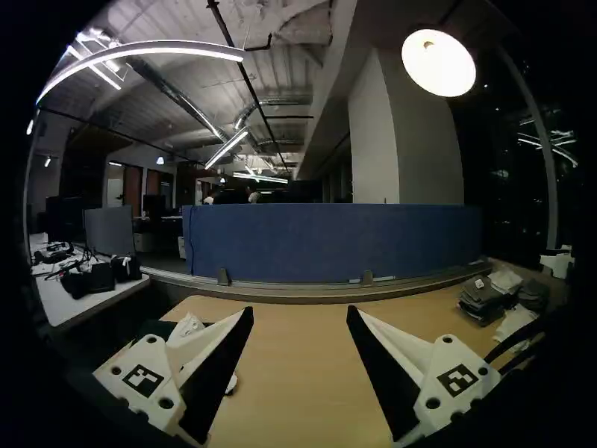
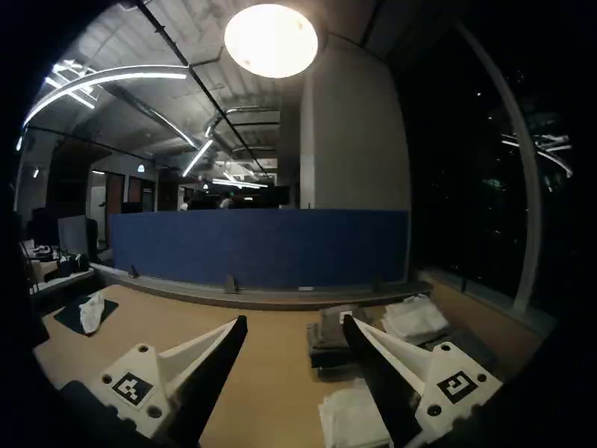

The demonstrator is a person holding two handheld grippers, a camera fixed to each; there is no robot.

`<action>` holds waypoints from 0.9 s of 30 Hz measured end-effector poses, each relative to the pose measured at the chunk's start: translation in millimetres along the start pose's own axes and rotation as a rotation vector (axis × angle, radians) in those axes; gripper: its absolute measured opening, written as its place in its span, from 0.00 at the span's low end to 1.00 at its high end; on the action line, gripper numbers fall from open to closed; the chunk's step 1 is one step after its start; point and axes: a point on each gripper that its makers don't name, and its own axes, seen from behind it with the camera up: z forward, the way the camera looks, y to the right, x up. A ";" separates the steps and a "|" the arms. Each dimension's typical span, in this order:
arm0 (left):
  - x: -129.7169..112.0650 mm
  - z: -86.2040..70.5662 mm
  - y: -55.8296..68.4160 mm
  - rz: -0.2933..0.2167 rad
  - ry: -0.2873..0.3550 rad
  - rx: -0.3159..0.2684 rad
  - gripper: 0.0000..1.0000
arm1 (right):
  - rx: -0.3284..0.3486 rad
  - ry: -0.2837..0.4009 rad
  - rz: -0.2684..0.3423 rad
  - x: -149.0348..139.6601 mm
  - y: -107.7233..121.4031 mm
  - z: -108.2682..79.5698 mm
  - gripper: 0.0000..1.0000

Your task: Fold towel

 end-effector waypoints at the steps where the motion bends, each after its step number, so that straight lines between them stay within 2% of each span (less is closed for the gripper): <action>1: -1.4 0.8 0.8 0.005 0.002 -0.003 0.93 | 0.000 -0.002 -0.003 0.6 -0.3 -0.8 1.00; 9: -14.0 3.9 6.8 0.059 0.028 -0.010 0.93 | -0.005 -0.022 -0.002 3.3 -1.2 -8.8 1.00; 12: -25.3 3.5 9.8 0.061 0.029 -0.010 0.93 | -0.004 -0.034 0.000 3.0 -2.9 -11.1 1.00; 18: -52.3 1.3 1.6 0.053 0.020 0.009 0.93 | -0.002 -0.056 -0.018 -2.7 -4.3 -13.8 1.00; 21: -62.0 0.3 1.6 0.055 0.025 0.011 0.93 | -0.012 -0.060 -0.017 -3.7 -0.1 -13.0 1.00; 27: -78.2 2.9 -10.5 0.034 0.037 0.027 0.93 | -0.036 -0.057 -0.005 -2.3 7.9 -5.3 1.00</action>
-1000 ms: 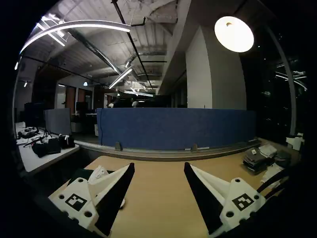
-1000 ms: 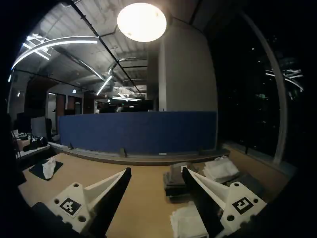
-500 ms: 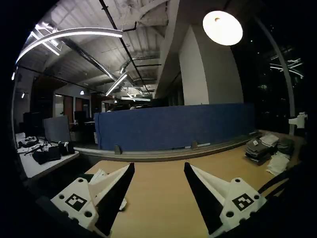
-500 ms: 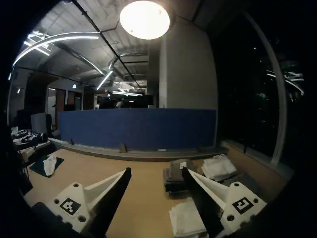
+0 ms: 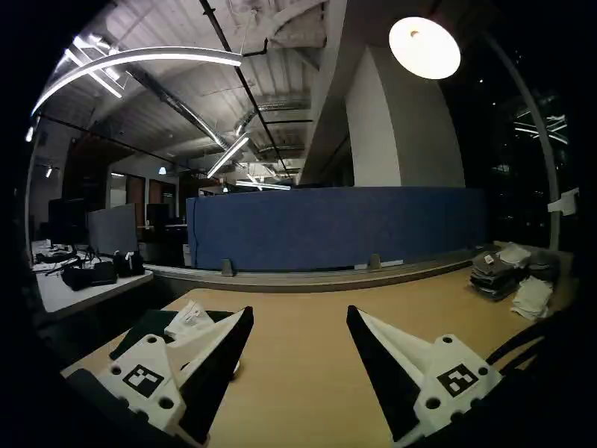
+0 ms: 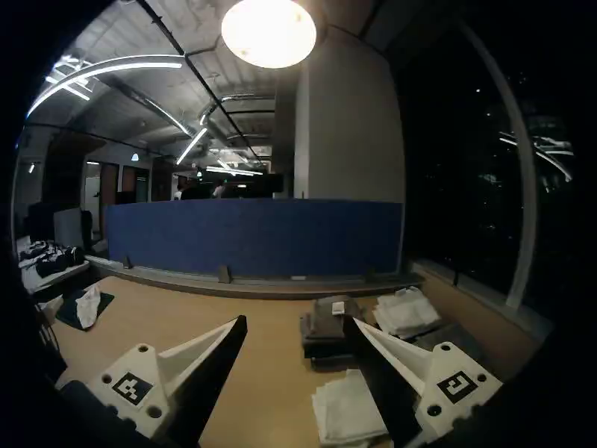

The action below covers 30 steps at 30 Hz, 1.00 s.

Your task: Fold towel

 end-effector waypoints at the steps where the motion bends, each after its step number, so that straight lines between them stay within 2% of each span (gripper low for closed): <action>1: -3.6 -0.1 -0.3 -0.002 0.002 0.005 0.93 | -0.005 0.002 0.002 -0.3 1.3 1.5 1.00; 6: -19.6 0.5 1.1 -0.014 0.014 0.009 0.93 | -0.018 0.008 0.006 -3.8 2.8 8.5 1.00; 12: -43.2 5.6 -3.7 -0.036 0.012 0.023 0.93 | -0.006 0.017 -0.012 -13.2 -4.3 20.1 1.00; 18: -62.9 7.0 0.6 -0.037 0.008 0.020 0.93 | 0.007 0.013 -0.009 -27.2 -8.3 27.8 1.00; 21: -65.7 6.9 4.9 -0.033 0.009 0.005 0.93 | 0.011 0.012 -0.007 -29.8 -7.4 30.3 1.00; 27: -68.7 9.4 5.4 -0.047 0.010 -0.005 0.93 | 0.026 0.017 -0.005 -27.4 -5.9 31.5 1.00; 30: -69.1 9.3 5.4 -0.034 0.007 -0.003 0.93 | 0.030 0.021 -0.004 -25.1 -4.1 30.5 1.00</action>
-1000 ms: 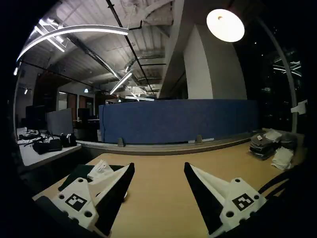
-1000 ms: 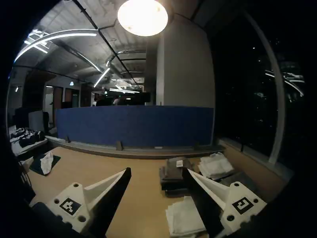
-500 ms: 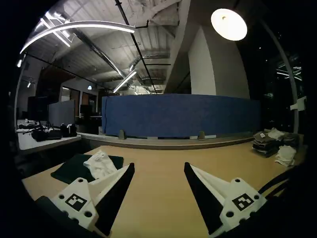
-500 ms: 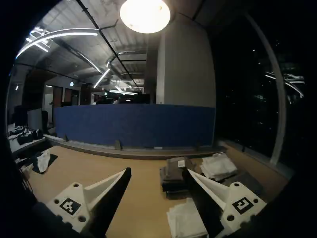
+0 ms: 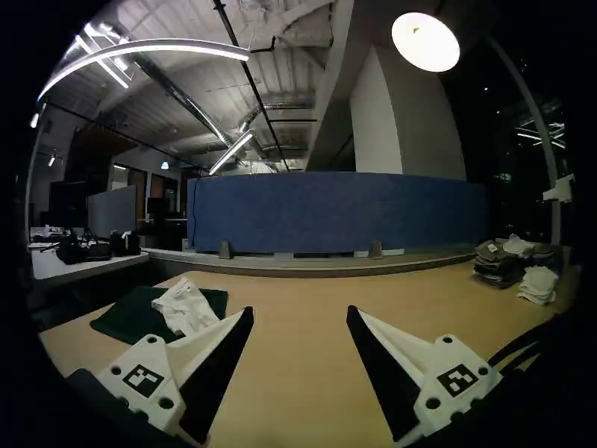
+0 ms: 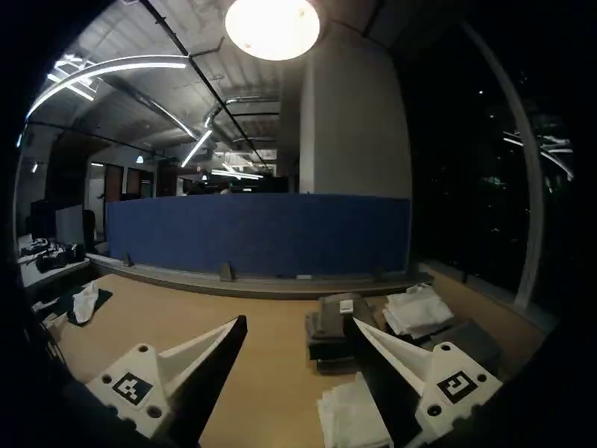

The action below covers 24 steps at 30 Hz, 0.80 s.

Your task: Fold towel

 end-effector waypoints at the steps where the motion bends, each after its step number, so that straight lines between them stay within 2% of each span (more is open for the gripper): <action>1: -0.6 -0.1 -0.1 -0.001 -0.001 -0.003 0.93 | 0.001 0.001 0.001 -0.1 0.7 -0.3 1.00; 6: -2.9 -0.7 -1.9 -0.004 -0.002 -0.011 0.93 | 0.007 0.010 0.008 0.5 3.4 -1.9 1.00; 12: -2.2 -0.4 -1.5 0.001 -0.003 -0.010 0.93 | 0.010 0.057 0.035 7.3 6.4 -7.2 1.00; 15: -1.8 0.0 -1.2 0.001 -0.003 -0.010 0.93 | 0.008 0.067 0.046 0.8 9.5 -8.4 1.00; 24: -2.6 0.3 -1.4 0.002 -0.003 -0.010 0.93 | 0.004 0.061 0.054 -43.0 13.6 -5.7 1.00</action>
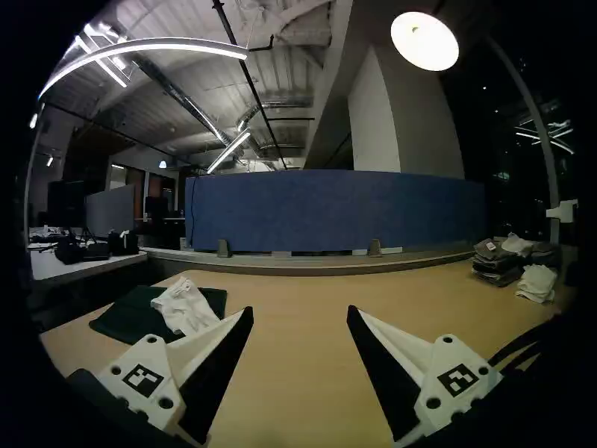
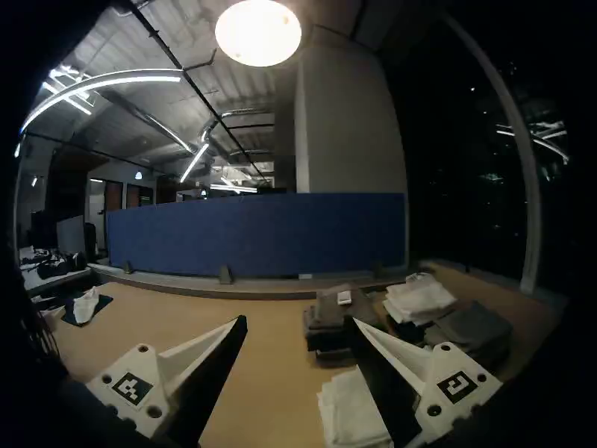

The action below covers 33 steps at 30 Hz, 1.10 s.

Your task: Fold towel

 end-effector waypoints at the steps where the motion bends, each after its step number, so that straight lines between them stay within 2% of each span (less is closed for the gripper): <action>1: 0.1 0.1 0.1 0.000 0.000 0.000 0.93 | -0.001 0.004 0.005 -3.2 0.3 0.6 1.00; 12: 0.1 0.6 0.4 0.000 0.000 0.000 0.93 | 0.003 0.025 0.020 -38.3 2.9 7.8 1.00; 21: 0.2 0.5 1.1 0.000 0.000 0.000 0.93 | 0.003 0.029 0.015 -59.1 6.3 6.5 1.00; 33: 0.2 0.2 0.7 0.000 0.000 0.000 0.94 | -0.007 0.035 -0.007 -71.3 4.4 10.7 1.00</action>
